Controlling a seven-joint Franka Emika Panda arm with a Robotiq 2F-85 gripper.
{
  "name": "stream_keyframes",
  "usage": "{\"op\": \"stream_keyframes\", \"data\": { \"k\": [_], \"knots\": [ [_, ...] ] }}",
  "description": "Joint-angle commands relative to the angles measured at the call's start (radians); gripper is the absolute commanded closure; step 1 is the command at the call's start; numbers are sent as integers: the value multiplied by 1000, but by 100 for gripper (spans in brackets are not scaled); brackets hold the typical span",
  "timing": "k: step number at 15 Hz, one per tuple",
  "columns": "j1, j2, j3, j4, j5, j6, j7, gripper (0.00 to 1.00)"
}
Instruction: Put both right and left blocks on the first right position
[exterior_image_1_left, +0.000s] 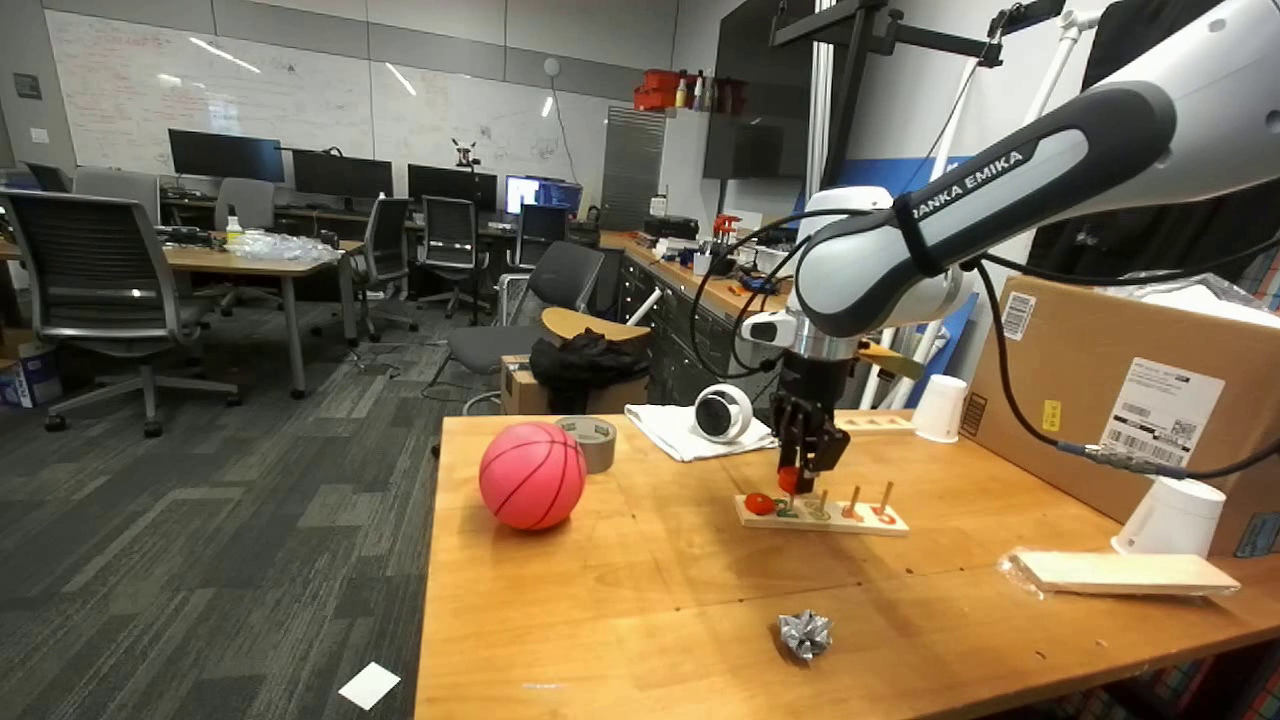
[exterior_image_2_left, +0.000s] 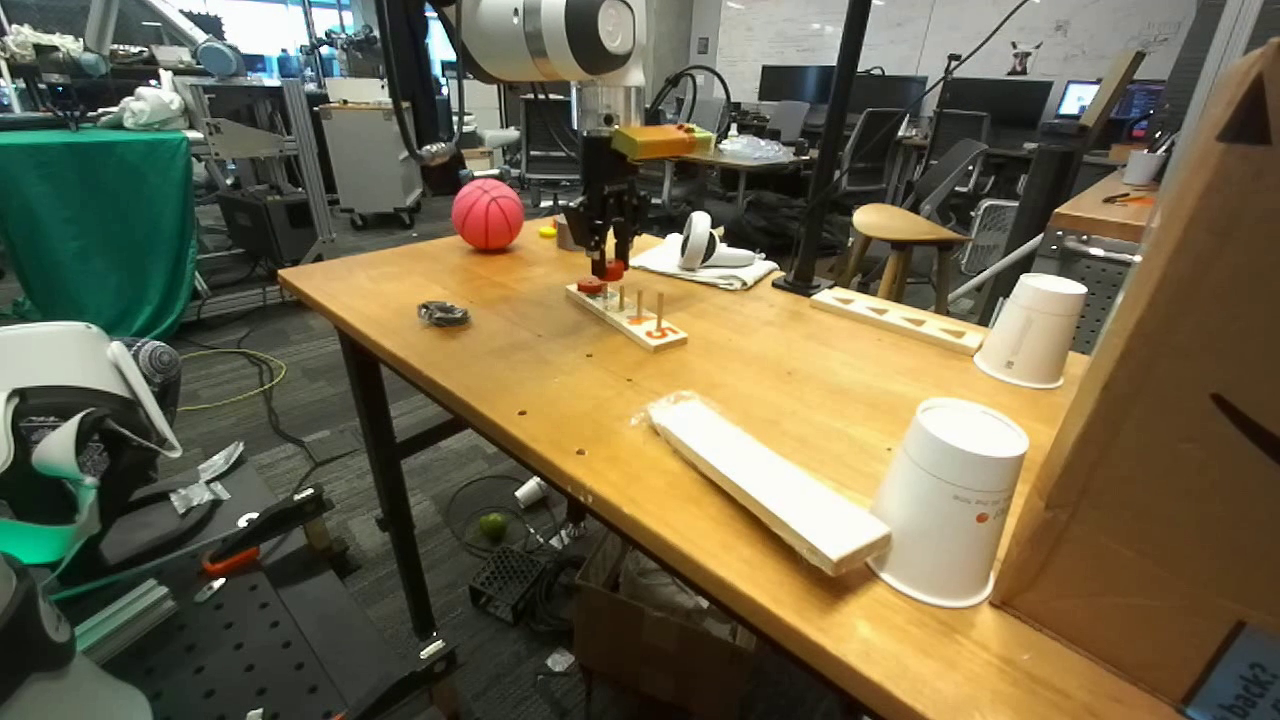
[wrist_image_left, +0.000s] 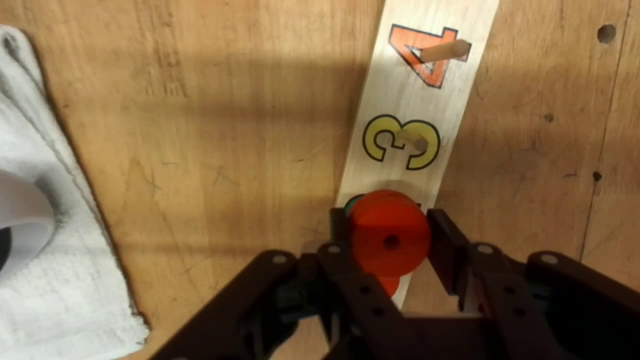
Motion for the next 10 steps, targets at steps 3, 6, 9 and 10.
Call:
{"op": "stream_keyframes", "data": {
  "k": [3, 6, 9, 10],
  "knots": [
    [-26, -32, -29, 50, -55, -54, 28, 75],
    [-38, -45, -54, 55, -88, -87, 50, 75],
    [-48, -53, -72, 59, -118, -129, 73, 75],
    [-52, -59, -75, 62, -123, -156, 72, 75]
  ]
}}
